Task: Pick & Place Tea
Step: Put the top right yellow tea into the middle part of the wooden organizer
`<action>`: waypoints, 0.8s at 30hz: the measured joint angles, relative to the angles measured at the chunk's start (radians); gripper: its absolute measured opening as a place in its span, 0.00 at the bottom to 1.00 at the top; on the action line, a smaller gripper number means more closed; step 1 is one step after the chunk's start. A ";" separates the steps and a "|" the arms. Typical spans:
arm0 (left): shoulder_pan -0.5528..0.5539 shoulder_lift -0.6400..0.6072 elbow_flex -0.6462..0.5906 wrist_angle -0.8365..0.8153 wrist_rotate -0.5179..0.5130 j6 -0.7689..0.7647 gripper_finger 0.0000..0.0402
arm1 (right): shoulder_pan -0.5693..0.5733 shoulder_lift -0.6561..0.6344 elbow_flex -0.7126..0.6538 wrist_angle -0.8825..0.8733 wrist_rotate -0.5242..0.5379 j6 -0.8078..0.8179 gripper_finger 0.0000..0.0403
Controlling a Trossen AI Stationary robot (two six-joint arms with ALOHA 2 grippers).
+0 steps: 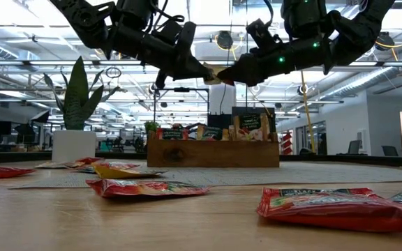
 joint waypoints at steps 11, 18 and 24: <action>0.002 -0.093 0.000 -0.100 -0.013 0.173 0.01 | 0.000 0.000 0.001 -0.083 -0.001 0.012 0.00; 0.007 -0.235 0.065 -0.488 0.000 0.195 0.00 | 0.000 -0.012 0.001 -0.127 0.003 0.022 0.00; 0.010 -0.173 0.371 -1.007 0.036 0.174 0.00 | 0.000 -0.123 0.000 -0.250 0.056 0.017 0.00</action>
